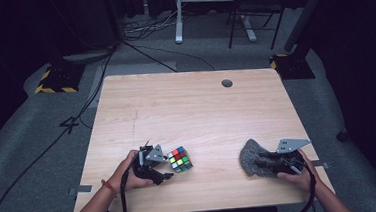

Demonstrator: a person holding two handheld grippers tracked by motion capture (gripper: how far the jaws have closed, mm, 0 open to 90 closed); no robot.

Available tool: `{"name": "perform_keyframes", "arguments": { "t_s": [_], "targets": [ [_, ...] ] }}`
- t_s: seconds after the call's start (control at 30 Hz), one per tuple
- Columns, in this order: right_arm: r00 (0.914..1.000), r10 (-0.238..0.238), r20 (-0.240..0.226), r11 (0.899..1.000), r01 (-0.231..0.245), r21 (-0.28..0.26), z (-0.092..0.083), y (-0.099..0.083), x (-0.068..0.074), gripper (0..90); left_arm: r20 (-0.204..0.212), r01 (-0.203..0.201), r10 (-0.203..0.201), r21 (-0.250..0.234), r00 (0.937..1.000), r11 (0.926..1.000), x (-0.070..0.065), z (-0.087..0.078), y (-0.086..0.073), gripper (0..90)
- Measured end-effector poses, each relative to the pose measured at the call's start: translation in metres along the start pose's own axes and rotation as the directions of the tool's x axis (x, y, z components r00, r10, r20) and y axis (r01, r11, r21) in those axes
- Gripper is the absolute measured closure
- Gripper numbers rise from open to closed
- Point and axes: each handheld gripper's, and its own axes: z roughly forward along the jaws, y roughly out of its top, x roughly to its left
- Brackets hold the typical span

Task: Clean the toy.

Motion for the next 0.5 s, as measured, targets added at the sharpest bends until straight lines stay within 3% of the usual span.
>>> {"name": "perform_keyframes", "arguments": {
  "t_s": [0.33, 0.5],
  "targets": [
    [1.0000, -0.008, 0.001, 1.000, 0.008, -0.003, -0.0005, 0.0019, 0.0009, 62.4, -0.003, -0.002, 0.002, -0.002, 1.0000, 1.0000, -0.0014, 0.0014, 0.0011, 33.3],
    [0.9998, -0.016, 0.011, 1.000, 0.016, -0.003, -0.0016, 0.0040, 0.0017, 56.2, -0.017, -0.002, 0.002, -0.001, 0.9999, 1.0000, -0.0020, 0.0014, 0.0011, 30.8]
  ]
}}
